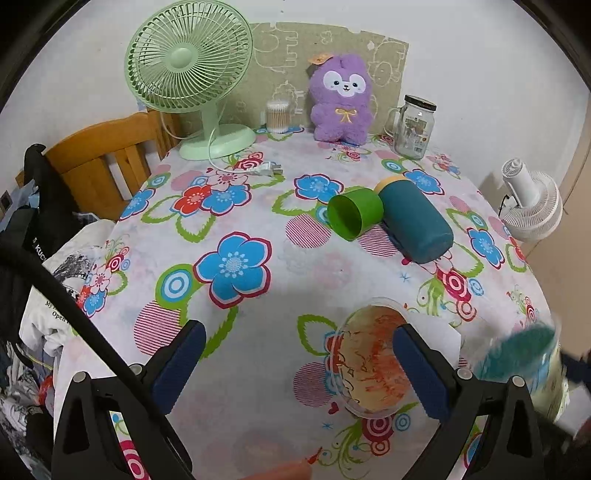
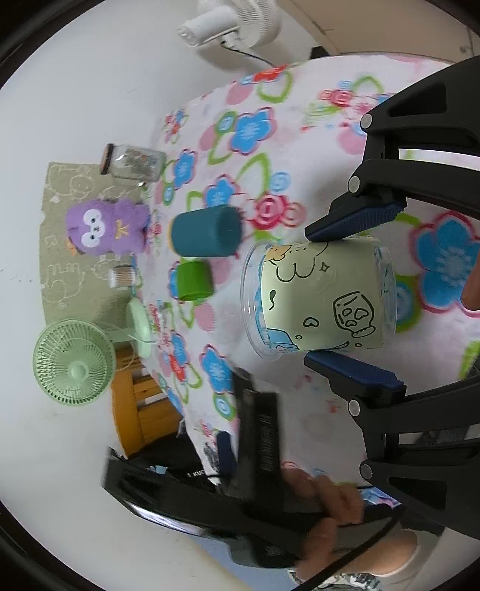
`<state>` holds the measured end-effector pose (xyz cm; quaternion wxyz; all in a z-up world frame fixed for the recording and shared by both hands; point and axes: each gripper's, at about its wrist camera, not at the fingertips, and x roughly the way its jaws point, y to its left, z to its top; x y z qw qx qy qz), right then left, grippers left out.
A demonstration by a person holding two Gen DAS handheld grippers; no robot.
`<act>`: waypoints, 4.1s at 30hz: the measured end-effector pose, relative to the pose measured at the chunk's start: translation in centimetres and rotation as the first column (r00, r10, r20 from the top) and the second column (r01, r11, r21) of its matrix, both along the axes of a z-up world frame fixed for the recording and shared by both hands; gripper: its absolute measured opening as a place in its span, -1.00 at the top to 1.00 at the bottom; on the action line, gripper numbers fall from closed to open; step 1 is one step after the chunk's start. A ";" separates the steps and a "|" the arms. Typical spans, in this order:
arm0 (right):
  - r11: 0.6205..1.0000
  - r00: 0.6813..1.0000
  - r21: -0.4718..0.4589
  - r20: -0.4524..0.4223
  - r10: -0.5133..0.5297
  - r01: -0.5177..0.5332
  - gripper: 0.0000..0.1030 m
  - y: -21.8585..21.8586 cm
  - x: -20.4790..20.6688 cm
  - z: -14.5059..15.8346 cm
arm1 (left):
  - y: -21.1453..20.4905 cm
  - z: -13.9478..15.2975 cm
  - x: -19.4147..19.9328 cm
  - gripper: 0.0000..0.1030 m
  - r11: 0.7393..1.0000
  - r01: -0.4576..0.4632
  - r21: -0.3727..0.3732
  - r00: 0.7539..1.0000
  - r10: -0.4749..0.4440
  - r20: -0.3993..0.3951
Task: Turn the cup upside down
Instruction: 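Lift the green-sleeved cup with the right gripper and turn it upright, then carry the green-sleeved cup with the right gripper toward the left gripper, then grasp the green-sleeved cup with the left gripper while the right gripper releases it, then rotate the held cup with the left gripper until its rim faces down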
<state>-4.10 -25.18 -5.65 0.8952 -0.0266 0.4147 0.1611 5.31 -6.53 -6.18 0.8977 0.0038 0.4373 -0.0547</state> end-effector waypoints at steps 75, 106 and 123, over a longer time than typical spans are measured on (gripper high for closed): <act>0.931 0.953 0.204 -0.024 -0.303 0.301 -0.80 -20.5 -6.4 -3.5 | -15.0 -3.1 -9.4 -0.98 0.993 0.085 -0.084 0.982 -0.097 -0.163; 0.947 0.961 0.163 -0.068 -0.269 0.276 -0.80 -18.6 -5.1 -5.1 | -12.9 -5.4 -7.5 -0.28 0.996 -0.012 -0.087 0.980 -0.006 -0.198; 0.950 0.969 0.192 -0.059 -0.239 0.246 -0.80 -17.9 -4.9 -5.3 | -13.1 -3.2 -6.5 -0.28 0.981 0.194 0.017 0.944 -0.183 -0.273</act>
